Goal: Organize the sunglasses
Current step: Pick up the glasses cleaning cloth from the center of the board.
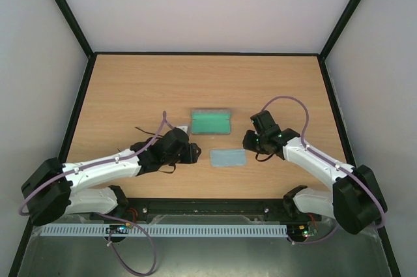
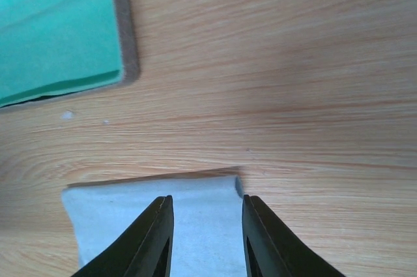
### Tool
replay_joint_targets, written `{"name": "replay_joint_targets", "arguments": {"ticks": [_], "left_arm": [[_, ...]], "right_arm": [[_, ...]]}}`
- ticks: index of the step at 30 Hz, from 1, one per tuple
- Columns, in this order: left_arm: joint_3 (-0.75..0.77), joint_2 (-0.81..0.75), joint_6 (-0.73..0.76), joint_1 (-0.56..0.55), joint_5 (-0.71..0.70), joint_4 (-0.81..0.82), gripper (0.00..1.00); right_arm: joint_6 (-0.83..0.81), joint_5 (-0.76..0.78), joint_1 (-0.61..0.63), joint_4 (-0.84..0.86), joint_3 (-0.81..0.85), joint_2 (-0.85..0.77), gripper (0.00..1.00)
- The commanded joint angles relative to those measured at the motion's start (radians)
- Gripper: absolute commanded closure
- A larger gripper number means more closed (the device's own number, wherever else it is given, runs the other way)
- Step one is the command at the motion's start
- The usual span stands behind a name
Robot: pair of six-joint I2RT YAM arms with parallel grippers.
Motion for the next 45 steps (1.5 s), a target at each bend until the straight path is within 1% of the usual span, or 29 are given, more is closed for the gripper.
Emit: {"name": "replay_joint_targets", "arguments": {"ticks": [1, 6, 11, 22, 31, 37, 42, 45], "left_arm": [[0.013, 0.086, 0.001, 0.005, 0.047, -0.015, 0.45], [0.038, 0.216, -0.016, -0.004, 0.081, 0.074, 0.47], [0.100, 0.305, -0.023, -0.023, 0.083, 0.097, 0.48], [0.150, 0.409, -0.042, -0.044, 0.054, 0.110, 0.49], [0.191, 0.476, -0.042, -0.062, 0.043, 0.090, 0.51], [0.227, 0.520, -0.030, -0.075, 0.037, 0.061, 0.57], [0.233, 0.540, -0.029, -0.087, 0.033, 0.030, 0.68], [0.236, 0.554, -0.028, -0.098, 0.025, 0.009, 0.70]], "right_arm": [[0.008, 0.054, -0.001, -0.027, -0.039, 0.026, 0.72], [0.010, 0.056, 0.012, 0.017, -0.087, 0.039, 0.76], [0.008, 0.057, 0.044, 0.044, -0.113, 0.054, 0.77], [-0.017, 0.101, 0.093, 0.063, -0.097, 0.102, 0.78], [-0.029, 0.110, 0.097, 0.063, -0.099, 0.084, 0.78], [-0.027, 0.105, 0.096, 0.072, -0.109, 0.073, 0.79], [-0.023, 0.101, 0.097, 0.070, -0.111, 0.057, 0.81], [-0.022, 0.101, 0.097, 0.068, -0.114, 0.052, 0.81]]}}
